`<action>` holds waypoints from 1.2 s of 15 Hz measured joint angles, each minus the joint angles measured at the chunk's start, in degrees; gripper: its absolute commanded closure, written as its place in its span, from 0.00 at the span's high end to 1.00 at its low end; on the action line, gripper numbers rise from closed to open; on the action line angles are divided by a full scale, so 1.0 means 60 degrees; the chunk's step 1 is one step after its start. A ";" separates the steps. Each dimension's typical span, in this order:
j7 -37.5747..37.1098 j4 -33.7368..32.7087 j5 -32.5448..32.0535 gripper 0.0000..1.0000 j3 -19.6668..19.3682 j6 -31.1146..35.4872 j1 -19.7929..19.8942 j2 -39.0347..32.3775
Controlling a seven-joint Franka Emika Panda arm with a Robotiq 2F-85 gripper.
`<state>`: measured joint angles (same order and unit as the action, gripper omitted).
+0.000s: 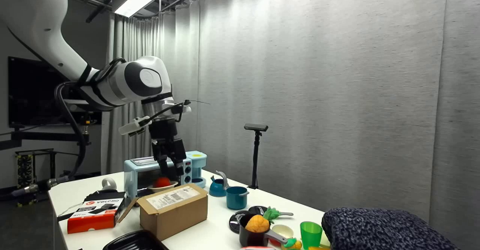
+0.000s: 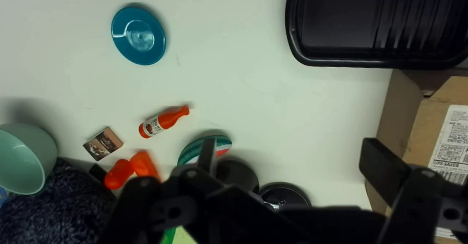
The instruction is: Move the ceramic bowl to the left
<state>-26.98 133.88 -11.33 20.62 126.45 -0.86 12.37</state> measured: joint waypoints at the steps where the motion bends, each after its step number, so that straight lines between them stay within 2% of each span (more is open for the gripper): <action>1: 0.0000 0.0000 0.0000 1.00 0.0000 0.0000 0.0000 0.0000; 6: -0.0008 0.0002 0.0000 1.00 -0.0178 -0.0002 -0.0130 -0.0012; 9: 0.0006 0.0001 0.0000 1.00 -0.0551 -0.0024 -0.0141 -0.0127; 13: 0.0864 0.0005 -0.0037 1.00 -0.1753 -0.0059 0.0034 -0.0271; 18: 0.1382 -0.0152 0.0094 1.00 -0.3297 0.0096 0.0800 -0.0415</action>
<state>-18.69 132.97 -10.76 0.84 127.03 3.95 9.87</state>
